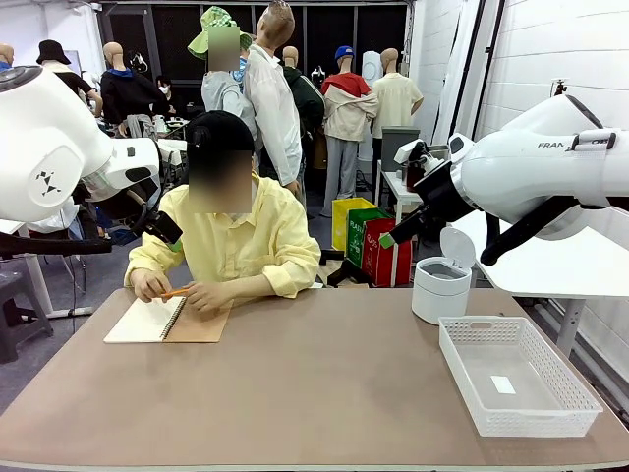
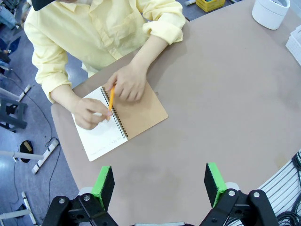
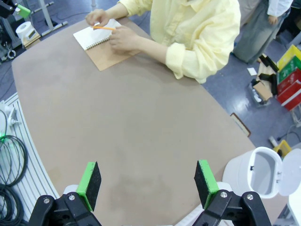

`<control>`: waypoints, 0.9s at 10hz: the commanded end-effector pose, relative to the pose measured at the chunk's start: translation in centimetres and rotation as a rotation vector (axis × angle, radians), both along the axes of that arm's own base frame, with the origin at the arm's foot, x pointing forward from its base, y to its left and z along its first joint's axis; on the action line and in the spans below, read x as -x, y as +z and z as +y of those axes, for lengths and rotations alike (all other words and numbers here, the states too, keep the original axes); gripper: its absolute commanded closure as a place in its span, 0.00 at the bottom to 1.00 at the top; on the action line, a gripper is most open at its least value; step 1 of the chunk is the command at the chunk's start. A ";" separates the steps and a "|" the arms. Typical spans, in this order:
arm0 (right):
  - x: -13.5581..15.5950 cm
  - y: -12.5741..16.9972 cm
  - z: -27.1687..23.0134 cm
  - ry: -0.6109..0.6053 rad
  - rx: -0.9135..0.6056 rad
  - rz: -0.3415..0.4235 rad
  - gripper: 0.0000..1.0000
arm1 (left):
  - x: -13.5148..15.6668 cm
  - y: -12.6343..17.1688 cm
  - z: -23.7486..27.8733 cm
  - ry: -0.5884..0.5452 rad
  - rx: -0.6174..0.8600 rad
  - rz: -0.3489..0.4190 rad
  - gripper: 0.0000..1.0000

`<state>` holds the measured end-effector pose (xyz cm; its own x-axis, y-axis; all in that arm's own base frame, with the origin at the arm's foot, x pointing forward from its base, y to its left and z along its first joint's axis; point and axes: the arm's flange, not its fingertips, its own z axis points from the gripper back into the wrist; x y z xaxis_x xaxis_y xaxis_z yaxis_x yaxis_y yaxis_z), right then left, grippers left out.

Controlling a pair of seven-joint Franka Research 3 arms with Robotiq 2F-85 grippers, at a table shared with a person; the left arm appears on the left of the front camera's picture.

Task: Sort the paper based on its condition.
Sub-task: If a person hands you a paper, place it in the Organizing basket , and if it's crumpled, put it in the Trash can.

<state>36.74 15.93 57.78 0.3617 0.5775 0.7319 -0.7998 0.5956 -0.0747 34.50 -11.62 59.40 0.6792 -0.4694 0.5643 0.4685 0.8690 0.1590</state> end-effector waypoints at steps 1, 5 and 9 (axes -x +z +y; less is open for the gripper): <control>0.1 -0.1 0.0 0.004 0.002 0.004 0.00 | 0.0 0.0 0.0 -0.002 0.000 0.008 0.00; 0.1 -0.1 0.0 0.004 0.002 0.004 0.00 | 0.0 0.0 0.0 -0.002 0.000 0.008 0.00; 0.1 -0.1 0.0 0.004 0.002 0.004 0.00 | 0.0 0.0 0.0 -0.002 0.000 0.008 0.00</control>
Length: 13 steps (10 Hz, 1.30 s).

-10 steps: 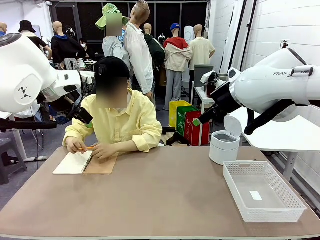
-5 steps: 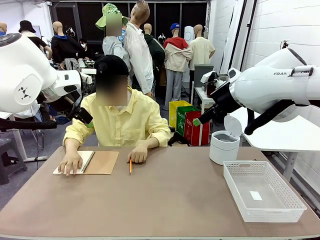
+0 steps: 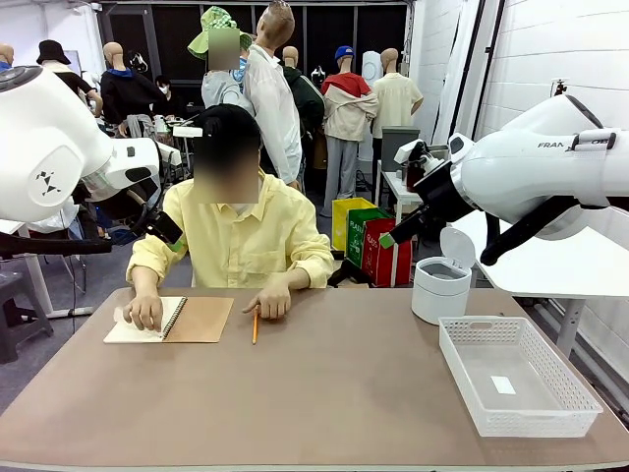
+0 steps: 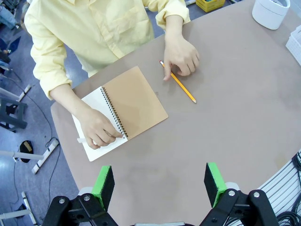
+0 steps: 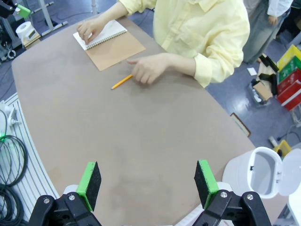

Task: Sort the paper based on its condition.
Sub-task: If a person hands you a paper, place it in the Organizing basket , and if it's crumpled, put it in the Trash can.

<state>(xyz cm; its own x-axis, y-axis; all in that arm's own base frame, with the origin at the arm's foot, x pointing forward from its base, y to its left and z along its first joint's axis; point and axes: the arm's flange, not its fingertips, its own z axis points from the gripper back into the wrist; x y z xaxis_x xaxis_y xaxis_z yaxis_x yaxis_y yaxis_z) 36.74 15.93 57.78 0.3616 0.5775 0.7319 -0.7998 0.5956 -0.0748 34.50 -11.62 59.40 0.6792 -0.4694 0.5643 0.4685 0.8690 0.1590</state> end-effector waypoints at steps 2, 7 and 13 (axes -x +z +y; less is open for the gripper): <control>0.1 -0.1 0.0 0.004 0.002 0.004 0.00 | 0.0 0.0 0.0 -0.002 0.000 0.007 0.00; 0.1 -0.1 0.0 0.004 0.002 0.004 0.00 | 0.0 0.0 0.0 -0.002 0.000 0.007 0.00; 0.1 -0.1 0.0 0.004 0.002 0.004 0.00 | 0.0 0.0 0.0 -0.002 0.000 0.007 0.00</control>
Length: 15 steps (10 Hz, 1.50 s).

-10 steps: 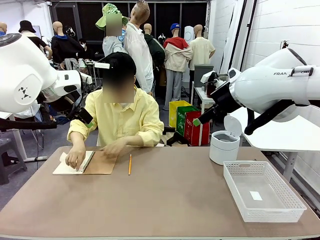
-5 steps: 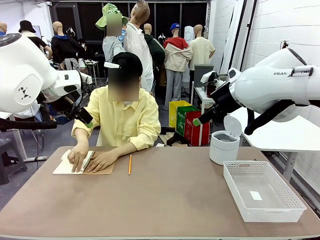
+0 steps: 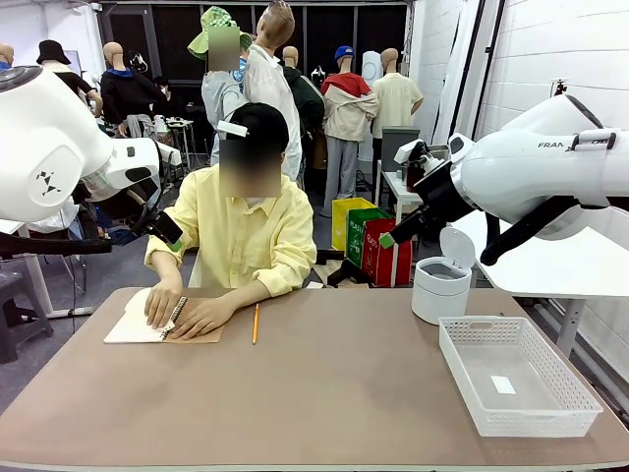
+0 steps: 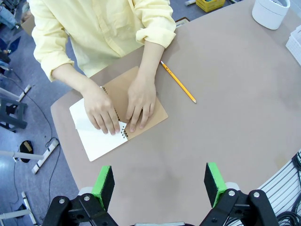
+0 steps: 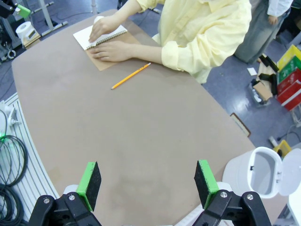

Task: Sort the paper based on its condition.
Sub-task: If a person hands you a paper, place it in the Organizing basket , and if it's crumpled, put it in the Trash can.

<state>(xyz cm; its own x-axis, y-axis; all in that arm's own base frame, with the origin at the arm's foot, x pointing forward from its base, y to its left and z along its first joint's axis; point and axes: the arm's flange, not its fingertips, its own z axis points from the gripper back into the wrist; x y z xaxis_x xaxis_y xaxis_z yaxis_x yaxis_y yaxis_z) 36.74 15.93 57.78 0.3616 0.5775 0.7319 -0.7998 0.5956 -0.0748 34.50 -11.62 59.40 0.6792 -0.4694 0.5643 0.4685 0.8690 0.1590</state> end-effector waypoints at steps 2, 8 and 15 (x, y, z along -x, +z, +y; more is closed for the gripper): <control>0.1 -0.1 0.0 0.004 0.002 0.004 0.00 | 0.0 0.0 0.0 -0.002 0.000 0.007 0.00; 0.1 -0.1 0.0 0.004 0.002 0.004 0.00 | 0.0 0.0 0.0 -0.002 0.000 0.007 0.00; 0.1 -0.1 0.0 0.004 0.002 0.004 0.00 | 0.0 0.0 0.0 -0.002 0.000 0.007 0.00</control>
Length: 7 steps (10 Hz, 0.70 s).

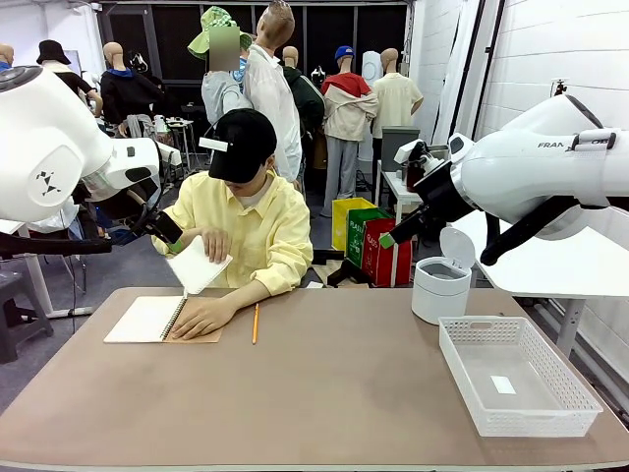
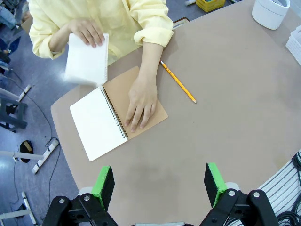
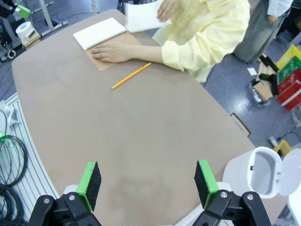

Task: Sort the paper based on its condition.
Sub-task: If a person hands you a paper, place it in the Organizing basket , and if it's crumpled, put it in the Trash can.

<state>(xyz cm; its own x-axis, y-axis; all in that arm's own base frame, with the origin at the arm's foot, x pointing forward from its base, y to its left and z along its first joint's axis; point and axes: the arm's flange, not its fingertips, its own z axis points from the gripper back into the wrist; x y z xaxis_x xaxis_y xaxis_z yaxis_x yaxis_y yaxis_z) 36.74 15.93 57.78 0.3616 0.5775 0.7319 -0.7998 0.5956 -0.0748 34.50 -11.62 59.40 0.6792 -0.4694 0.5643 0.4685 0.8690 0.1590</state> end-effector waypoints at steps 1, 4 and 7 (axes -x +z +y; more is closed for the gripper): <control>0.1 -0.1 0.0 0.004 0.002 0.004 0.00 | 0.0 0.0 0.0 -0.002 0.000 0.007 0.00; 0.1 -0.1 0.0 0.004 0.002 0.004 0.00 | 0.0 0.0 0.0 -0.002 0.000 0.007 0.00; 0.1 -0.1 0.0 0.004 0.002 0.004 0.00 | 0.0 0.0 0.0 -0.002 0.000 0.007 0.00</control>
<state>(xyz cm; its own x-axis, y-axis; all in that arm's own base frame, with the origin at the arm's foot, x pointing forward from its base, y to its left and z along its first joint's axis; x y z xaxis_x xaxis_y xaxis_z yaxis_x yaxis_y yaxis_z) 36.74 15.93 57.78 0.3616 0.5775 0.7319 -0.7998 0.5956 -0.0748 34.50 -11.62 59.40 0.6792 -0.4694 0.5643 0.4685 0.8690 0.1590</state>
